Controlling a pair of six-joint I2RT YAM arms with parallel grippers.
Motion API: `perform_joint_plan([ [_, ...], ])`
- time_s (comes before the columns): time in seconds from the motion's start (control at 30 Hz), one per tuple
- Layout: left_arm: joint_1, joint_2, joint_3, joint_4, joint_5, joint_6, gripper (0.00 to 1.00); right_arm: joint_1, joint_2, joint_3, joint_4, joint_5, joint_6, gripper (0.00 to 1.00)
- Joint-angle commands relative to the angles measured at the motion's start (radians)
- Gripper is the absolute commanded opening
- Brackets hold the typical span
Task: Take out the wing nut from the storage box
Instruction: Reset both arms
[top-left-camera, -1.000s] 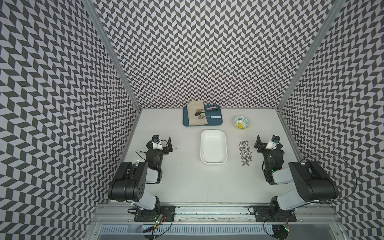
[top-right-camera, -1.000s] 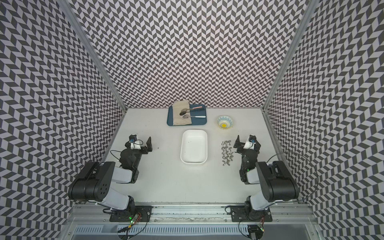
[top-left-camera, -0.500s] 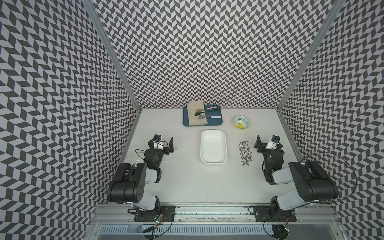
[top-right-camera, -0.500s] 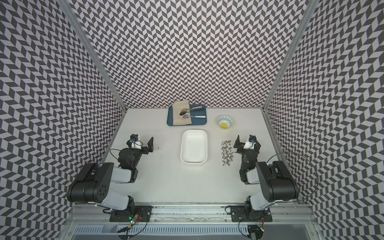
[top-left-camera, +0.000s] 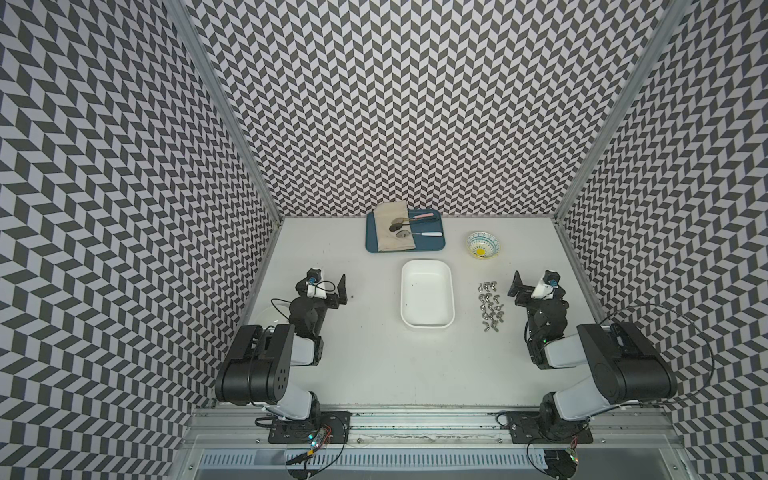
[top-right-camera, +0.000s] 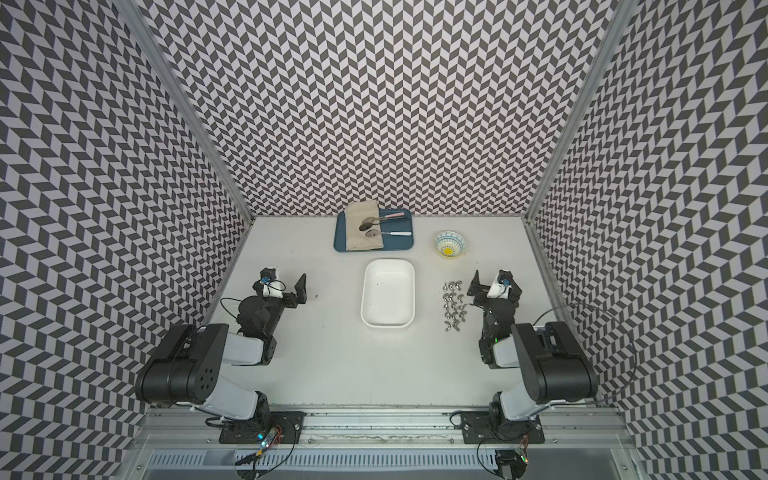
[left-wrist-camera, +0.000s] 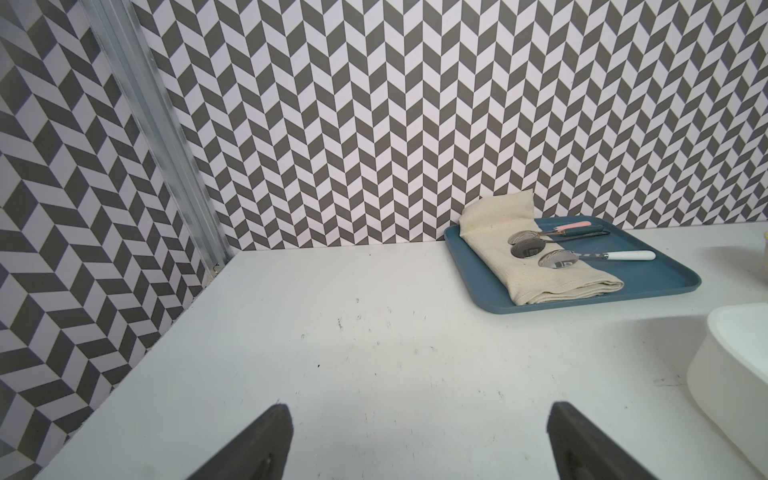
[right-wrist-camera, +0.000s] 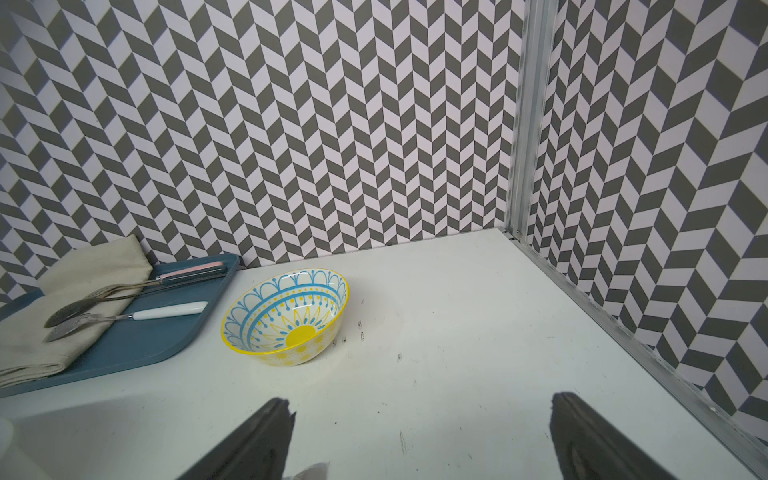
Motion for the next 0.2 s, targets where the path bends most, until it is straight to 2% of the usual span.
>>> perform_joint_plan([
  [0.0,-0.002,0.016,0.029,-0.021,-0.008,-0.001,1.00,0.008,0.006,-0.002,0.064,0.012,-0.006,1.00],
  [0.17,-0.002,0.013,0.027,-0.017,-0.008,0.000,1.00,0.008,0.006,-0.002,0.064,0.013,-0.006,1.00],
])
